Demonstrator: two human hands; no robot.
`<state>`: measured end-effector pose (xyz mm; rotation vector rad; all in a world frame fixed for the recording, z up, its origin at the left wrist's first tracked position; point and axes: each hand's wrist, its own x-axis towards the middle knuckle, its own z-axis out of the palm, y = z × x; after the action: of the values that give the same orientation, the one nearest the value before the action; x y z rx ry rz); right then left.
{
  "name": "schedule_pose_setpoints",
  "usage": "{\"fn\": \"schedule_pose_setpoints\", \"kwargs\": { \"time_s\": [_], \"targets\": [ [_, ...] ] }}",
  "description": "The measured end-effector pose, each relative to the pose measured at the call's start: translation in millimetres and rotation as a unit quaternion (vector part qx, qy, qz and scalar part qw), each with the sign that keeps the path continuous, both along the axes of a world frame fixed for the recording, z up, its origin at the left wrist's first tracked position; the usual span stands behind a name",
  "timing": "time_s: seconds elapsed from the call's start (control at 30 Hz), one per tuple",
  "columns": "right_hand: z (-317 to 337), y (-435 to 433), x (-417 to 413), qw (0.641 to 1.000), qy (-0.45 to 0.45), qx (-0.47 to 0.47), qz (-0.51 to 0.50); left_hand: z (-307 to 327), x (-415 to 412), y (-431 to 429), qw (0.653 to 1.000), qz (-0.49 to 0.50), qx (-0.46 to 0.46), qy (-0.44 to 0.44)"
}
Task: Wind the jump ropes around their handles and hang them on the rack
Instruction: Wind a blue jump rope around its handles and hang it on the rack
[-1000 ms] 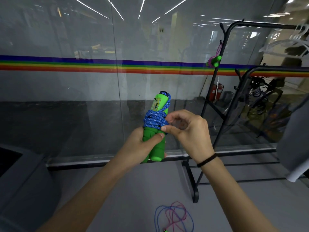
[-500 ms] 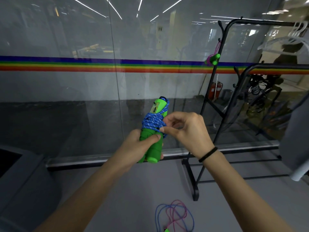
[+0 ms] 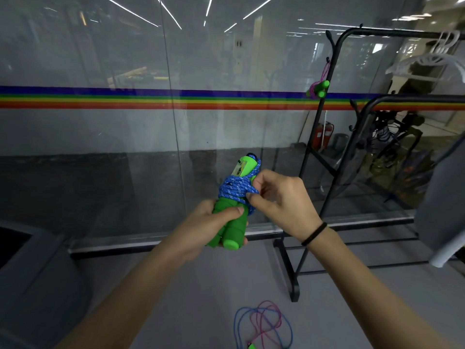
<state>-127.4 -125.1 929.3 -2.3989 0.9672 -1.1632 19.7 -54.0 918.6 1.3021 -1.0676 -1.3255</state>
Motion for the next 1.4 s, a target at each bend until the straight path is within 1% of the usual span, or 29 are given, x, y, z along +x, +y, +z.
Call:
{"fn": "schedule_pose_setpoints", "kwargs": {
  "time_s": [0.1, 0.17, 0.3, 0.47, 0.53, 0.57, 0.63, 0.67, 0.73, 0.77, 0.83, 0.93, 1.07, 1.17, 1.3, 1.4],
  "targets": [
    [-3, 2, 1, 0.996, 0.037, -0.075, -0.033, -2, -2, 0, 1.000, 0.002, 0.010, 0.021],
    [-5, 3, 2, 0.992, 0.056, -0.104, -0.044, -3, -4, -1, 0.999, 0.005, 0.021, 0.037],
    [-7, 6, 6, 0.988, 0.049, -0.132, -0.059, -3, -4, -1, 0.997, 0.018, 0.027, 0.065],
    [-9, 6, 13, 0.987, 0.018, -0.128, -0.101, 0, -13, -1, 0.997, 0.031, 0.015, 0.069],
    [-8, 5, 15, 0.990, 0.003, -0.093, -0.105, 0, -14, -2, 0.997, 0.028, 0.014, 0.076],
    [-7, 3, 15, 0.994, -0.011, -0.057, -0.089, 0, -13, -1, 0.996, 0.029, 0.016, 0.081],
    [-3, 1, 11, 0.997, -0.054, 0.051, -0.034, -2, -8, -1, 0.995, 0.034, 0.019, 0.088],
    [-1, 1, 8, 0.990, -0.084, 0.115, 0.001, -3, -5, -1, 0.996, 0.037, 0.017, 0.082],
    [4, 3, 4, 0.963, -0.143, 0.218, 0.064, -5, 1, 0, 0.997, 0.037, 0.011, 0.062],
    [5, 4, 4, 0.948, -0.171, 0.253, 0.084, -5, 3, 2, 0.998, 0.032, 0.007, 0.055],
    [5, 4, 6, 0.923, -0.229, 0.294, 0.095, -5, 4, 3, 0.999, 0.019, -0.003, 0.043],
    [4, 3, 9, 0.896, -0.278, 0.335, 0.091, -6, 5, 6, 0.999, 0.021, -0.019, 0.030],
    [3, 5, 8, 0.873, -0.311, 0.366, 0.089, -10, 14, 10, 0.997, 0.063, -0.023, 0.045],
    [1, 7, 12, 0.860, -0.353, 0.360, 0.081, -13, 20, 13, 0.996, 0.060, -0.021, 0.055],
    [2, 9, 17, 0.858, -0.392, 0.322, 0.077, -14, 25, 18, 0.996, 0.044, -0.030, 0.069],
    [5, 10, 18, 0.851, -0.417, 0.313, 0.069, -14, 29, 21, 0.995, 0.032, -0.039, 0.082]
  ]
}}
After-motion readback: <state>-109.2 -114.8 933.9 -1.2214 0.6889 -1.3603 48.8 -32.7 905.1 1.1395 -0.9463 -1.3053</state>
